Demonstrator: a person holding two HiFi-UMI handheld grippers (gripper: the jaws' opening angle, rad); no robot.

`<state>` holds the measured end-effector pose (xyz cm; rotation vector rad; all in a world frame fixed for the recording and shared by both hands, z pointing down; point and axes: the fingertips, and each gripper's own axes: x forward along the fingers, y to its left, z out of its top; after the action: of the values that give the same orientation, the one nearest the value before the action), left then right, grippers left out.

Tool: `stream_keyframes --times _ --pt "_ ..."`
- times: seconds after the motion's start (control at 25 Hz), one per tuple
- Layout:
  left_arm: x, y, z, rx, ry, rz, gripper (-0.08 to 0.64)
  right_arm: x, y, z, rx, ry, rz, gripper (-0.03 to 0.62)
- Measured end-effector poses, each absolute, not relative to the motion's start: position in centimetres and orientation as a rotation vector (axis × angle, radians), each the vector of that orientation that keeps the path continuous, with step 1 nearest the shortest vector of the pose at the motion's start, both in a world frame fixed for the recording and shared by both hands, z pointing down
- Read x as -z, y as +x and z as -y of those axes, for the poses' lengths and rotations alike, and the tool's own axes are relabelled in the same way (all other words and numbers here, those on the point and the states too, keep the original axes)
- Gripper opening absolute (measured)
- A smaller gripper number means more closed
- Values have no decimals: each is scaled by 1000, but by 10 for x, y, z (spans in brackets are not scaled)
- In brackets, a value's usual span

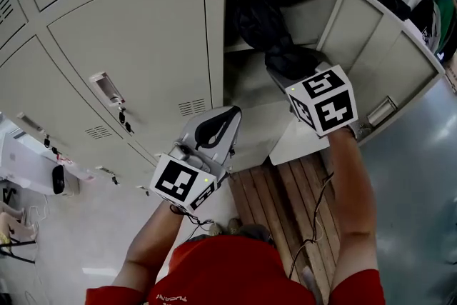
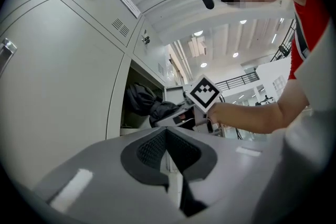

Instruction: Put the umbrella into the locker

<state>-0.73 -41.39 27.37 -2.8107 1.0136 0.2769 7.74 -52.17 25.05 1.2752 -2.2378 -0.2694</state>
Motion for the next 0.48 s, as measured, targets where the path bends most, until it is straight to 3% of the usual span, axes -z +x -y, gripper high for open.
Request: stream_keyframes --times 0.48 --pt "-274 -5 423 -258 -2769 -1054 6 -248 59 604 456 1076 1976 224"
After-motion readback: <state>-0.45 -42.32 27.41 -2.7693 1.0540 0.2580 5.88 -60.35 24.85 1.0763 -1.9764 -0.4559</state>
